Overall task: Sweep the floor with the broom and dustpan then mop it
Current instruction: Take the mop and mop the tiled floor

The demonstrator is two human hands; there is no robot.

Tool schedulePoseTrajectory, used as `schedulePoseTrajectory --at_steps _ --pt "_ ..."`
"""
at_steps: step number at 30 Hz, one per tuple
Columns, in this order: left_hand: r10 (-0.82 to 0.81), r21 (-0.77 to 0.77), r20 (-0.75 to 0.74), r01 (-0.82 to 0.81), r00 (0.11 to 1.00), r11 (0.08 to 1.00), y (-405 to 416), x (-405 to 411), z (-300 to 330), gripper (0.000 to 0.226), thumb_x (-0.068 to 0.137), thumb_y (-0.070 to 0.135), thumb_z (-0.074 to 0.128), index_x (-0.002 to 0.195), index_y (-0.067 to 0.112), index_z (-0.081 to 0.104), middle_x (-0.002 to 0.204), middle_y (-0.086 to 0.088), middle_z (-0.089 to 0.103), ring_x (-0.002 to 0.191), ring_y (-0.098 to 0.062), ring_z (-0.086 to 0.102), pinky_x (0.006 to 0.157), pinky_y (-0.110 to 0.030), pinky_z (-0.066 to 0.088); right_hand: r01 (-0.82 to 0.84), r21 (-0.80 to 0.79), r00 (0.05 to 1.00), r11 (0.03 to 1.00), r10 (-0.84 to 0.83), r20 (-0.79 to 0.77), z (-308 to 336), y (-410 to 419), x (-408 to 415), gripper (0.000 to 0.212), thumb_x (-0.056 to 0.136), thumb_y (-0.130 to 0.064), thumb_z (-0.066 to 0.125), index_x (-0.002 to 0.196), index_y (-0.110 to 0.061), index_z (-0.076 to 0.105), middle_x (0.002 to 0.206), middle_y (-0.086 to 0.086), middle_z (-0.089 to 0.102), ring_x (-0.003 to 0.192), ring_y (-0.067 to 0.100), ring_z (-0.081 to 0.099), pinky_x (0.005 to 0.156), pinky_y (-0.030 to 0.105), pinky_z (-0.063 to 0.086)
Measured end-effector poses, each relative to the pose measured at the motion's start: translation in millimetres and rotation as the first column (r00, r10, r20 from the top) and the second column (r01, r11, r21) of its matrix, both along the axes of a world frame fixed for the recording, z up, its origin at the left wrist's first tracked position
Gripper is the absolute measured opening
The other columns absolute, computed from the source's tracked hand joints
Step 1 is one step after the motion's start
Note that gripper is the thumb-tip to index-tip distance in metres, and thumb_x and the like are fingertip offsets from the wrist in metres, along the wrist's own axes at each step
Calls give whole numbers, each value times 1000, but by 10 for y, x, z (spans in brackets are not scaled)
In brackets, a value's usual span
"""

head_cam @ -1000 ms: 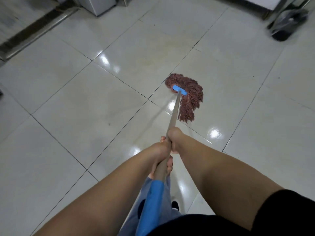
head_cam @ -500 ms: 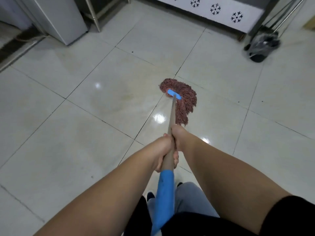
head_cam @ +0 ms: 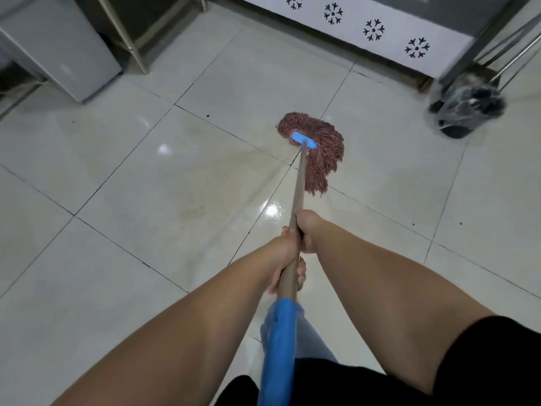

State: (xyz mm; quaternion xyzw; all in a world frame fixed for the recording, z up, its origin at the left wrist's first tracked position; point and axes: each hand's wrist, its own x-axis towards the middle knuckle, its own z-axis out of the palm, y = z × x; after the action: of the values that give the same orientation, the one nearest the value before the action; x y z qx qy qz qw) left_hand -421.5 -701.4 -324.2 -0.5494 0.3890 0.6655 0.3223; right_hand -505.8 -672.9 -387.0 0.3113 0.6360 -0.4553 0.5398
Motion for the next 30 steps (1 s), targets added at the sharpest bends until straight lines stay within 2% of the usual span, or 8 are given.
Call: schedulePoseTrajectory --at_steps 3,6,9,12,14,18,22,30 --pt "-41 -27 18 42 999 999 -296 -546 -65 61 90 65 21 70 11 40 35 1 38 22 -11 34 34 -9 33 24 -34 1000 999 -23 10 -45 -287 -535 30 99 -20 32 73 -7 40 64 9 49 48 16 46 45 25 40" --pt "-75 -71 22 77 997 995 -535 -905 -165 59 89 65 23 71 12 40 34 1 37 22 -11 34 34 -9 32 46 -70 999 996 -46 3 -153 -515 -902 26 99 -18 30 76 -8 38 66 11 49 48 18 47 38 23 42" --pt "-119 -107 42 123 992 987 -719 -1073 -216 58 91 62 24 66 11 37 31 1 34 22 -12 31 37 -8 28 97 -136 995 986 -94 35 -236 -677 -1071 18 100 -19 30 92 -6 39 70 15 50 49 22 50 37 22 46" --pt "-117 -138 61 124 991 983 -904 -1014 -220 58 91 62 25 64 12 36 31 1 32 24 -11 29 41 -11 23 76 -203 996 976 -66 57 -270 -829 -1047 17 101 -19 29 107 -5 34 83 23 52 42 27 59 45 32 53" --pt "-98 -142 60 106 993 984 -989 -881 -207 60 88 67 28 65 12 37 34 1 33 26 -10 28 40 -11 24 52 -198 998 979 -47 30 -283 -920 -987 18 101 -19 31 110 -4 36 96 25 52 44 29 61 40 33 54" --pt "-38 -62 82 43 996 997 -1027 -499 -130 63 82 74 34 67 12 37 32 3 34 23 -7 28 35 -6 25 7 -142 1000 990 -4 22 -340 -1047 -735 22 101 -24 30 112 -5 35 94 21 54 57 26 55 48 33 51" --pt "-43 -59 120 51 992 997 -1031 145 -67 67 80 77 29 72 12 38 32 2 34 23 -7 29 35 -7 27 -48 -53 997 997 51 51 -361 -1126 -110 24 101 -31 31 107 -9 37 74 10 48 52 17 45 44 27 42" --pt "1 -95 122 10 993 995 -866 2185 5 70 79 78 29 75 9 38 35 0 35 25 -11 30 38 -11 29 -183 -72 980 981 188 70 -327 -1069 1902 22 102 -32 26 111 -12 30 71 12 47 49 17 41 34 19 46"
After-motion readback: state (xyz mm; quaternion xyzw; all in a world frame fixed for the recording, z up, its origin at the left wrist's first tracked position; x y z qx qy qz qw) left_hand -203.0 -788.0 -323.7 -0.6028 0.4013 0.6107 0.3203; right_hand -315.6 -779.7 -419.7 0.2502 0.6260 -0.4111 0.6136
